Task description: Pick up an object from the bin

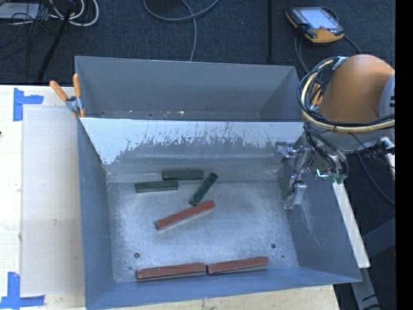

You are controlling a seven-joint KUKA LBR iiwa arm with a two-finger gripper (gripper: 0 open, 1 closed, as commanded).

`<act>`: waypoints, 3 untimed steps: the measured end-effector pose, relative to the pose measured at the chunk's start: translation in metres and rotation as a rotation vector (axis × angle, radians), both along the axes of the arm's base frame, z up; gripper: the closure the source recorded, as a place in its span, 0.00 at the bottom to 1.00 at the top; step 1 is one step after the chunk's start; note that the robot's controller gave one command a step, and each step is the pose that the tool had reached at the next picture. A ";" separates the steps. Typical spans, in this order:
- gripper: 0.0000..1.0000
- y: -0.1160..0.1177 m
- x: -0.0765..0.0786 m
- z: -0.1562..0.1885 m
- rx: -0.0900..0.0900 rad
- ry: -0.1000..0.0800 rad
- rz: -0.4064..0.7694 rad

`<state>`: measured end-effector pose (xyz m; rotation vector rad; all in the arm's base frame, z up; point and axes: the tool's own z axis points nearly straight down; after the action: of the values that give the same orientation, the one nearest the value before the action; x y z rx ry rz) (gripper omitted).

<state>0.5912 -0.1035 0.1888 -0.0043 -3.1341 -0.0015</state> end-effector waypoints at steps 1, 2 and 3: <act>0.00 0.000 0.002 0.004 -0.001 -0.007 0.002; 0.00 0.019 -0.039 -0.014 -0.001 -0.008 0.046; 0.00 0.035 -0.076 -0.047 0.000 -0.007 0.075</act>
Offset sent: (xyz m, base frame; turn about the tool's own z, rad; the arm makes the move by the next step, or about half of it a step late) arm -0.0563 0.0289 -0.0223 -0.0708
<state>0.5150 -0.0681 0.1415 0.1130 -3.1394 -0.0003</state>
